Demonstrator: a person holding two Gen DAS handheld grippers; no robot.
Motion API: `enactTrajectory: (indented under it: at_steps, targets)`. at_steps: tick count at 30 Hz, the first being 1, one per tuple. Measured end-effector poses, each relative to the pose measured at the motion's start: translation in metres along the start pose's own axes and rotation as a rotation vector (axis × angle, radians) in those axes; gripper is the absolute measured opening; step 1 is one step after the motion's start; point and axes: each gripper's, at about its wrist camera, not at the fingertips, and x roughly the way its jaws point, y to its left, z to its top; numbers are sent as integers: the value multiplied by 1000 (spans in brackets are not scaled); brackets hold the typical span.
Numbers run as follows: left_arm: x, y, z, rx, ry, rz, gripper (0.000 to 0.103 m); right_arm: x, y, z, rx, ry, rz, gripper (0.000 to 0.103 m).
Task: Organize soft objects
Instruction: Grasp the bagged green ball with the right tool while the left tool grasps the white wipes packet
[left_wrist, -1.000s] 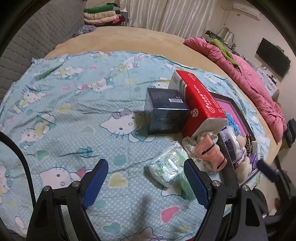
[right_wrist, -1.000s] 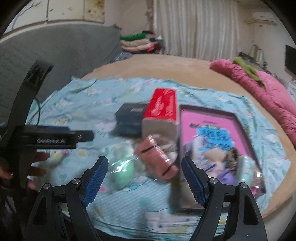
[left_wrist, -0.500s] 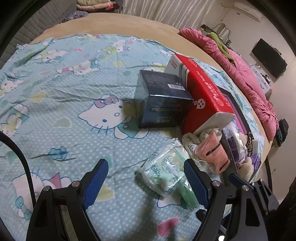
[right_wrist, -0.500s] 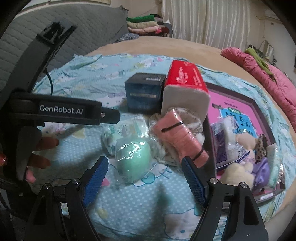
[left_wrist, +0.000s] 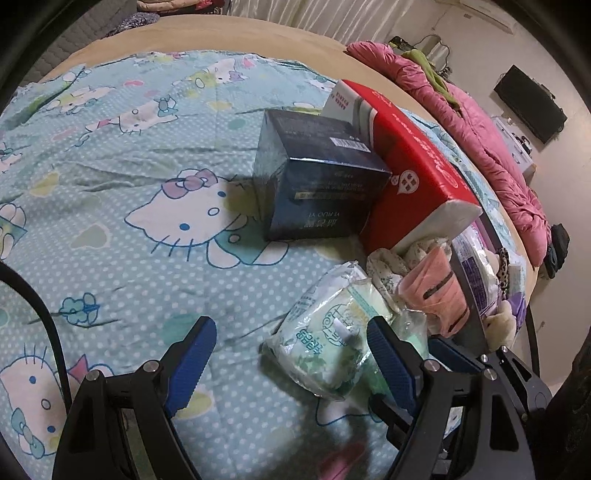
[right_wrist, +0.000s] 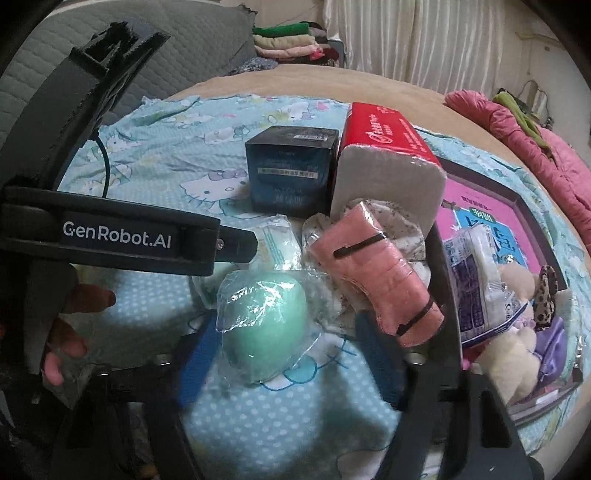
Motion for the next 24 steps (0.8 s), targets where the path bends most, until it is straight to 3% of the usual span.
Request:
enactTrajectory:
  at_steps: [6,19,21,23,24]
  targets:
    - [7,-4,-1,21,6,10,83,-1,2,1,-24,-4,6,46]
    - [18,-21,-10,70,-19,46,83,-27,-17,-8,12,-9,-4,43]
    - [19,-26,-12,73,-24,46,79,-30,-22,-7,28,-19,-5,43]
    - [19,-31,-15,67,-17,10,63,-30,-24,-8,43,-11,-2,43]
    - [20,-33,-16,68,-17,6,63,-31,-25,-9,46,-10,-3,43]
